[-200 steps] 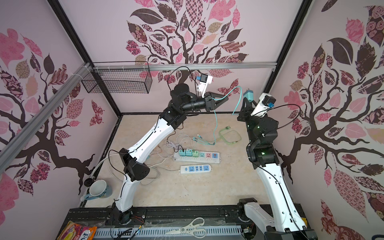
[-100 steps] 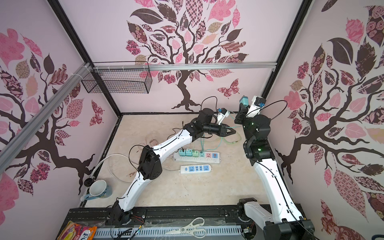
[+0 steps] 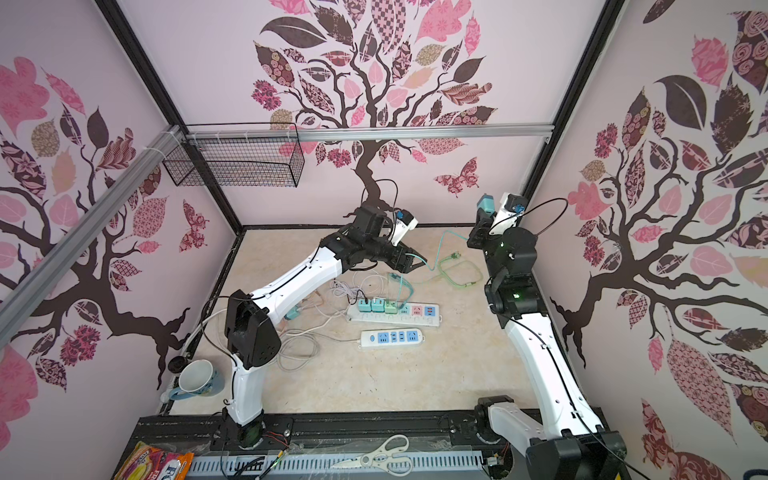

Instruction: Insert the plug

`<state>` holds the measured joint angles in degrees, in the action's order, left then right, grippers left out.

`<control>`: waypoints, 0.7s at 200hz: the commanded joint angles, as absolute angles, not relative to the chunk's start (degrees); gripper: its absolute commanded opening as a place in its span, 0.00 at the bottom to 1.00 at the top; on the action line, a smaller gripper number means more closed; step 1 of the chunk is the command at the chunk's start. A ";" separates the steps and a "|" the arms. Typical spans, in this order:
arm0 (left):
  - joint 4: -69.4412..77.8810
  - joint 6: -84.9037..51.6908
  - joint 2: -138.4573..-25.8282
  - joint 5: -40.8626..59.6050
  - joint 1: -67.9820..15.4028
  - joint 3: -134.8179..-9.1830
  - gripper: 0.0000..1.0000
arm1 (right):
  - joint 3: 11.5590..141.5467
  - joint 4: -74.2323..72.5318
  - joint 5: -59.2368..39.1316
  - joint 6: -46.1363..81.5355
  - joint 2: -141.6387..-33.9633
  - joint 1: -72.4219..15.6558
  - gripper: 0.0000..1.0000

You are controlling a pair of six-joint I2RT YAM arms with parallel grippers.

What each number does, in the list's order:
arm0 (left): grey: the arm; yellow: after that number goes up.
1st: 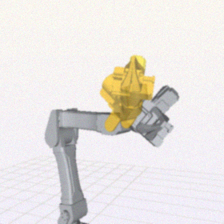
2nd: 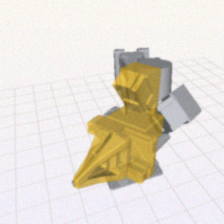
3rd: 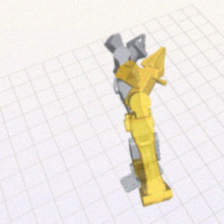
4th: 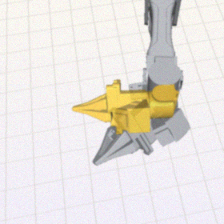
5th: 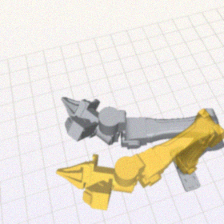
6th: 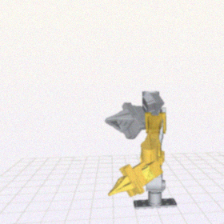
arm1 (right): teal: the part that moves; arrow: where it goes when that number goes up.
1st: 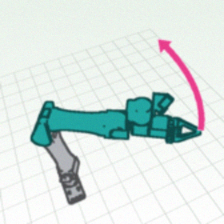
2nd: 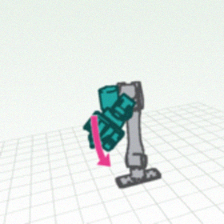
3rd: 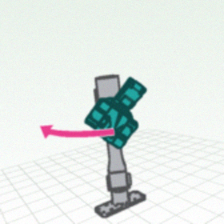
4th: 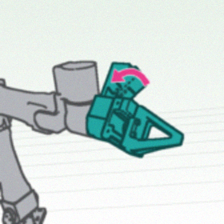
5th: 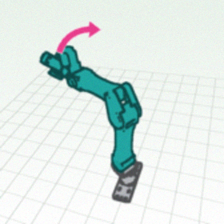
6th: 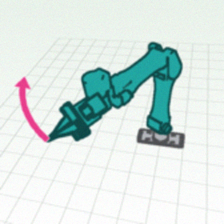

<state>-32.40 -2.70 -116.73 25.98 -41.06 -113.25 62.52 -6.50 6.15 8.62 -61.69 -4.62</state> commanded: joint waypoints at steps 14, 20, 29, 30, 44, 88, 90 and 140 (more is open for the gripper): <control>-41.34 9.98 -114.12 17.78 -44.56 -106.59 0.88 | 64.13 -5.92 5.70 8.62 -62.57 -4.49 0.00; -41.80 10.58 -113.91 17.03 -44.93 -106.08 0.89 | 64.24 -5.74 5.98 8.52 -62.74 -4.48 0.00; -42.27 10.75 -113.59 15.83 -45.49 -105.42 0.88 | 64.39 -5.46 6.91 8.49 -62.99 -4.48 0.00; -42.27 10.78 -113.53 15.74 -45.60 -105.31 0.87 | 64.41 -5.46 7.06 8.51 -63.01 -4.53 0.00; -41.93 9.84 -112.85 14.51 -46.13 -104.30 0.81 | 64.36 -5.36 8.31 7.45 -63.57 -4.48 0.00; -37.19 0.21 -114.46 18.13 -47.78 -107.15 0.00 | 69.71 -3.91 10.04 3.82 -70.78 -1.05 0.00; -36.57 -0.21 -114.79 18.13 -47.89 -107.54 0.00 | 70.35 -3.86 9.90 4.12 -71.07 -0.59 0.00; -21.38 -19.71 -135.58 18.25 -48.94 -150.32 0.00 | 76.84 -5.46 11.30 7.17 -72.51 4.41 0.00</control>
